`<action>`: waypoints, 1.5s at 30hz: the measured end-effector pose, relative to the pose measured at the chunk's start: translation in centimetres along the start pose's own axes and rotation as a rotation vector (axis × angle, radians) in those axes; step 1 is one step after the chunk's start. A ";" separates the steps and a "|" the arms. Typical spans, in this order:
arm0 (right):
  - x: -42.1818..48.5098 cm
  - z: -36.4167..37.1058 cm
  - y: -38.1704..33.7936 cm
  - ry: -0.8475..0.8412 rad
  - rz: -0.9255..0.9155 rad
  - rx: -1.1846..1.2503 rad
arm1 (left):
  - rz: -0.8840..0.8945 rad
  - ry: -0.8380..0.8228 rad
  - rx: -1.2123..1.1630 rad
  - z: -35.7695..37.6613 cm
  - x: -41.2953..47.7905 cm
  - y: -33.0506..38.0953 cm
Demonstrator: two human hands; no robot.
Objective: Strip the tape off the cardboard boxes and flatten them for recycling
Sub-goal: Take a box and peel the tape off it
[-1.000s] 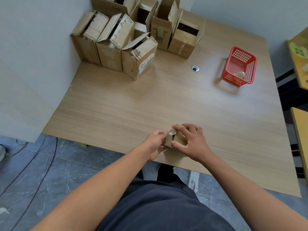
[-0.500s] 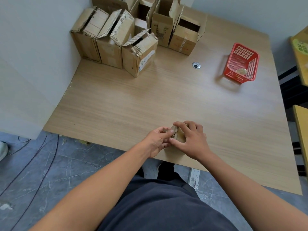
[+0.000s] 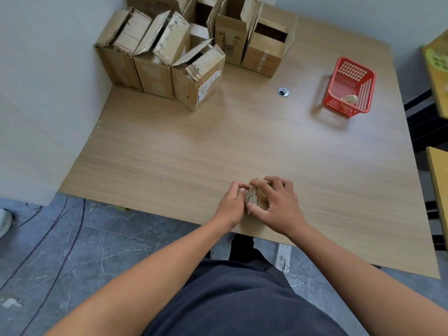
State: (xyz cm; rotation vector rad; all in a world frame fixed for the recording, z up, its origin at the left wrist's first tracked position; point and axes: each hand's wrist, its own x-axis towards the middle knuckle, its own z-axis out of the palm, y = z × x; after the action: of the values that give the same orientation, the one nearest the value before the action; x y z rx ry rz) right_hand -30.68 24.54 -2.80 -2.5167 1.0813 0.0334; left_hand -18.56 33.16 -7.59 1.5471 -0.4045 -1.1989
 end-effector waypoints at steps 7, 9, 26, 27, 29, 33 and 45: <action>-1.0 -0.9 2.1 0.060 0.008 0.233 | 0.012 -0.126 -0.079 0.6 -0.3 0.7; -1.6 -0.9 2.9 0.078 0.002 0.319 | -0.011 -0.168 -0.060 0.6 -0.2 0.9; -2.2 -1.7 10.4 0.045 -0.116 0.625 | 0.449 0.060 0.613 5.4 1.0 3.2; -2.3 -1.7 11.3 0.035 -0.134 0.627 | 0.476 0.021 0.674 5.6 0.9 3.0; -2.8 -1.6 13.4 0.021 -0.140 0.648 | 0.541 -0.079 0.782 6.2 0.6 2.6; -4.3 -1.2 16.6 -0.036 -0.123 0.684 | 0.557 -0.101 0.912 8.4 -0.3 1.6; -0.2 -0.7 20.4 -0.180 -0.276 0.346 | 0.457 0.283 1.030 14.5 -0.3 1.1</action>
State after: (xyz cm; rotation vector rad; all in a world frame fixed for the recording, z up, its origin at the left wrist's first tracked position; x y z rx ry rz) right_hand -45.23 11.77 -9.22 -2.2738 0.6044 -0.0045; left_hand -30.54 25.21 -5.09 2.2618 -1.2311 -0.3647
